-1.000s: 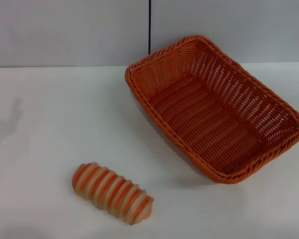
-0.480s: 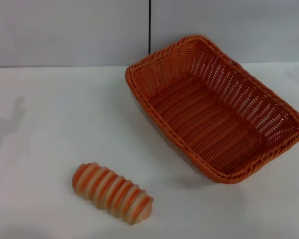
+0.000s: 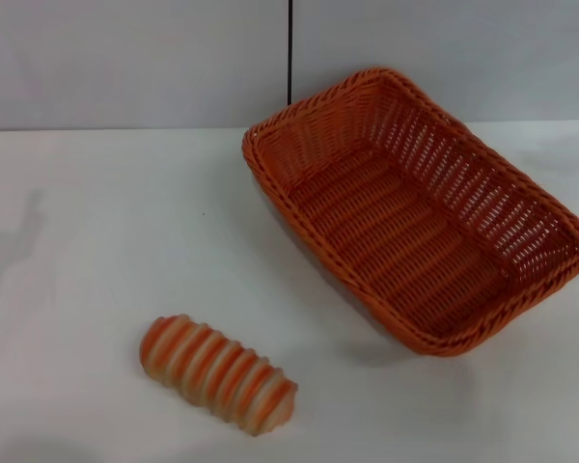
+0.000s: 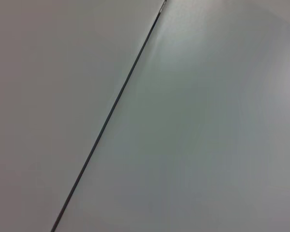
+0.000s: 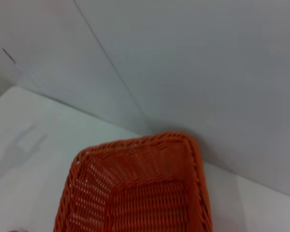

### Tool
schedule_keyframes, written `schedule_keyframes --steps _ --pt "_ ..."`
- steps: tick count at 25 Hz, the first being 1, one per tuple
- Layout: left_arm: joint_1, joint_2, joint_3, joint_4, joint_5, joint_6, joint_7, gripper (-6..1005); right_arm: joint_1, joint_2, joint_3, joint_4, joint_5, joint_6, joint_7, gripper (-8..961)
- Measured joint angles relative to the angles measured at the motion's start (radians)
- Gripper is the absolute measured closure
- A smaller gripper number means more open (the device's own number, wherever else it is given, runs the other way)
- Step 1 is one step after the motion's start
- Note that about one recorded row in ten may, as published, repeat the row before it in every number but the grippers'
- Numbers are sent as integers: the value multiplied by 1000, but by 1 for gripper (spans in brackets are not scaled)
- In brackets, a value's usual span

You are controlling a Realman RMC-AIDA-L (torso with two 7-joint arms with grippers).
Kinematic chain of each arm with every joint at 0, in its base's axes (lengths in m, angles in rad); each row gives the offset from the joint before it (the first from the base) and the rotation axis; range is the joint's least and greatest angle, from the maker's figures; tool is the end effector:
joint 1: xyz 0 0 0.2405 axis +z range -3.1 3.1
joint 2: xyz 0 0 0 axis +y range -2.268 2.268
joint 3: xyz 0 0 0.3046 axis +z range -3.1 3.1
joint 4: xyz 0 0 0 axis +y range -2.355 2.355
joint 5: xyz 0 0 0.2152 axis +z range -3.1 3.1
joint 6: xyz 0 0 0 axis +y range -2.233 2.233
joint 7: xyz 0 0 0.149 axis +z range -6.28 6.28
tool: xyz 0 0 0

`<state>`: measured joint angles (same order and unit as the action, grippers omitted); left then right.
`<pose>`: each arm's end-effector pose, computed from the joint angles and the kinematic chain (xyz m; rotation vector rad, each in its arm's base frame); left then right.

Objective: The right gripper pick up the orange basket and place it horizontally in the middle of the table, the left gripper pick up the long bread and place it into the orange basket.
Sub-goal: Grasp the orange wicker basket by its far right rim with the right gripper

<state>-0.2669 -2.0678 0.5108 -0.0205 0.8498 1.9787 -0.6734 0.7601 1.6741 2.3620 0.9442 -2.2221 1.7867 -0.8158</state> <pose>-0.3691 0.2380 0.0426 -1.2794 -0.3710 -1.4059 0.2441 0.4394 0.1781 -2.5725 1.1683 0.1105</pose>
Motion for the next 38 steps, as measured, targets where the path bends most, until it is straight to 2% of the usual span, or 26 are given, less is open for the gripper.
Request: schedule_keyframes --steps 5,9,23,33,38 --pt "17 0 0 -4 0 0 1 216 58 17 -58 -146 -26 -97 -29 519" --pt "26 0 0 -4 0 1 1 217 79 28 -86 -223 -28 -152 -59 519" --pt "34 0 0 -4 0 3 2 219 62 92 -125 -272 -108 -185 -96 518" --pt "33 0 0 -4 0 3 2 221 61 98 -149 -296 -119 -224 -96 519" --pt "34 0 0 -4 0 3 2 222 61 110 -196 -315 -119 -250 -95 518"
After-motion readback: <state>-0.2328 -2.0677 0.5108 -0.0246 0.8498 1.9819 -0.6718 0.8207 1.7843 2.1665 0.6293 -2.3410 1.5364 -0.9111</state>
